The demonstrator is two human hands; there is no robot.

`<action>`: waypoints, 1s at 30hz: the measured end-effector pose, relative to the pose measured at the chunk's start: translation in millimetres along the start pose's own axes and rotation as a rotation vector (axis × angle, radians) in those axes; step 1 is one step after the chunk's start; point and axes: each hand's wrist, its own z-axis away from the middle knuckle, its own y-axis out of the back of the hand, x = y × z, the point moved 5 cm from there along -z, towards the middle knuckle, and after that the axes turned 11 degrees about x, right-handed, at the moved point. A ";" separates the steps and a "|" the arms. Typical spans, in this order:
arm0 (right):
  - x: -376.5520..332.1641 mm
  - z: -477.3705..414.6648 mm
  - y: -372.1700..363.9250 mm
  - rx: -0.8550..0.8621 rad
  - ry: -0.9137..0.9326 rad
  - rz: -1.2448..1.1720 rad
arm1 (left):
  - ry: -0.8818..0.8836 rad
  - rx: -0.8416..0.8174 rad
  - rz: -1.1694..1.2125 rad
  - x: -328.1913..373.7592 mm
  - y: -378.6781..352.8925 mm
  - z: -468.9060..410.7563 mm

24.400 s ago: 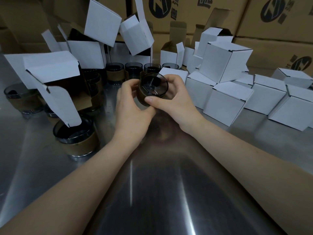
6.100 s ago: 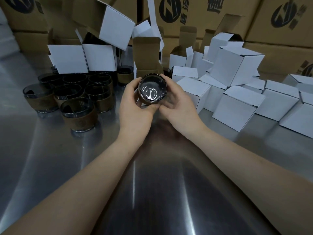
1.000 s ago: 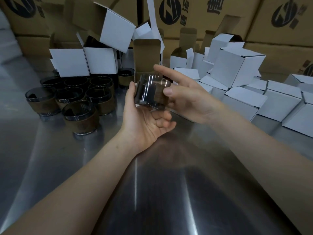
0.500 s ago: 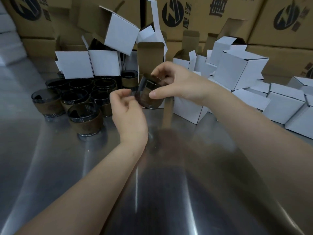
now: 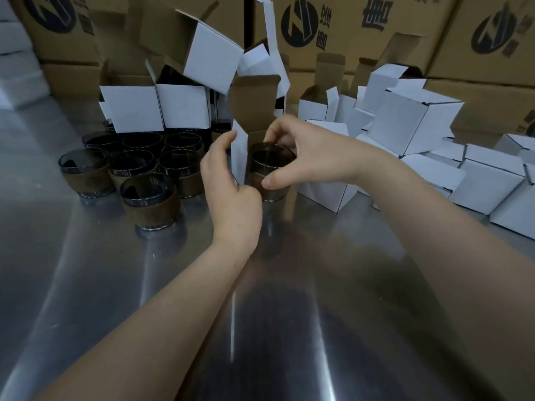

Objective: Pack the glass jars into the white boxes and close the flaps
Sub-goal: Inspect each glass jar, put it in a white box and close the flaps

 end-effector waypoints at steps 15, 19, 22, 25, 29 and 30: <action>8.4 11.2 32.3 -0.049 -0.029 -0.171 | 0.036 -0.273 -0.086 -10.1 -17.1 3.9; 7.2 6.3 39.1 0.100 -0.048 -0.377 | -0.002 -0.234 -0.092 -7.2 -15.3 3.0; 4.8 3.9 37.7 0.168 -0.053 -0.453 | 0.006 -0.199 -0.058 -3.7 -13.2 2.9; 1.7 3.6 36.0 0.221 -0.041 -0.450 | -0.018 -0.154 -0.081 -2.1 -11.8 3.4; 0.0 1.9 39.5 0.351 -0.034 -0.225 | -0.083 -0.127 -0.143 -1.8 -12.0 4.4; -0.5 1.5 40.3 0.368 -0.035 -0.186 | -0.092 -0.121 -0.151 -1.9 -12.0 4.7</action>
